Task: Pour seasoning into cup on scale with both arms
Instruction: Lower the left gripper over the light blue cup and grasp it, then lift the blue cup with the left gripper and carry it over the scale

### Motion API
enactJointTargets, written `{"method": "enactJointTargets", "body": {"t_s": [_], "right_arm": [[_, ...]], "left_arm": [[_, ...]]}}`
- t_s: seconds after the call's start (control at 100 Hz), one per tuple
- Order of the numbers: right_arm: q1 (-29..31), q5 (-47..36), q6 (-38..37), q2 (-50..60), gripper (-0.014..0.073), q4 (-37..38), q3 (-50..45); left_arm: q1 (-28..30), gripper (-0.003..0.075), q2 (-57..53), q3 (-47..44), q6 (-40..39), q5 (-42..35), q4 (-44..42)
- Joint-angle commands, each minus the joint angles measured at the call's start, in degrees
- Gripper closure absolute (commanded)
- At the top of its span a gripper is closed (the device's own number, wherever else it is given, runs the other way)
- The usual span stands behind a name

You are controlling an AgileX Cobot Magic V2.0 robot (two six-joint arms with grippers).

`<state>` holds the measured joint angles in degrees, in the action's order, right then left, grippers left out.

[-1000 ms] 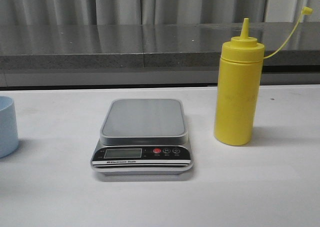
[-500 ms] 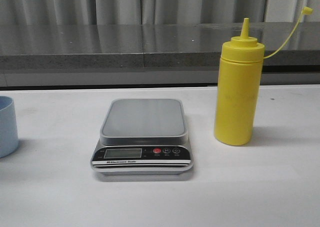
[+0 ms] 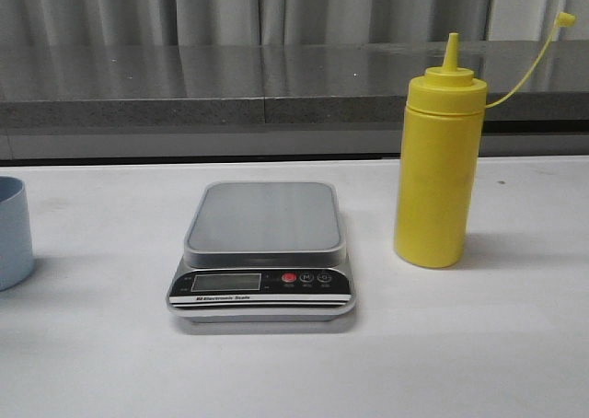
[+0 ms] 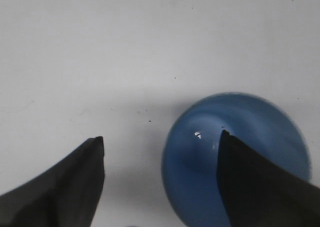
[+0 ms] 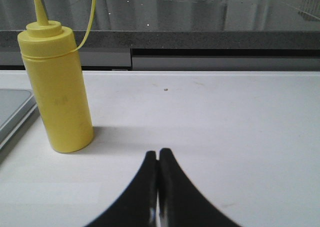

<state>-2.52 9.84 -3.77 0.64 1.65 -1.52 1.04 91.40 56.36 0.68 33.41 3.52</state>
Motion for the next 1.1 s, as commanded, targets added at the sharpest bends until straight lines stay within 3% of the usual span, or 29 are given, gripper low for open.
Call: {"method": "enactJointTargets", "body": {"t_s": [0.0, 0.17, 0.37, 0.61, 0.74, 1.09], "right_arm": [[0.3, -5.0, 0.5, 1.1, 0.0662, 0.5, 0.9], [0.3, -5.0, 0.5, 1.1, 0.0662, 0.5, 0.9], [0.3, -5.0, 0.5, 1.1, 0.0662, 0.5, 0.9], [0.3, -5.0, 0.5, 1.1, 0.0662, 0.5, 0.9], [0.3, -5.0, 0.5, 1.1, 0.0662, 0.5, 0.9], [0.3, -5.0, 0.5, 1.1, 0.0662, 0.5, 0.9]], "left_arm": [[-0.8, 0.0318, -1.1, 1.8, -0.7, -2.2, 0.7], [-1.4, 0.0441, 0.4, 1.9, -0.7, -2.3, 0.8], [-1.4, 0.0738, 1.7, 2.1, -0.7, -2.4, 0.8], [-1.4, 0.074, 1.7, 5.3, -0.7, 1.9, 3.3], [-1.8, 0.074, 1.7, 10.9, 5.6, 9.3, 9.6], [-10.0, 0.074, 2.6, 26.2, 7.4, 17.8, 11.9]]}}
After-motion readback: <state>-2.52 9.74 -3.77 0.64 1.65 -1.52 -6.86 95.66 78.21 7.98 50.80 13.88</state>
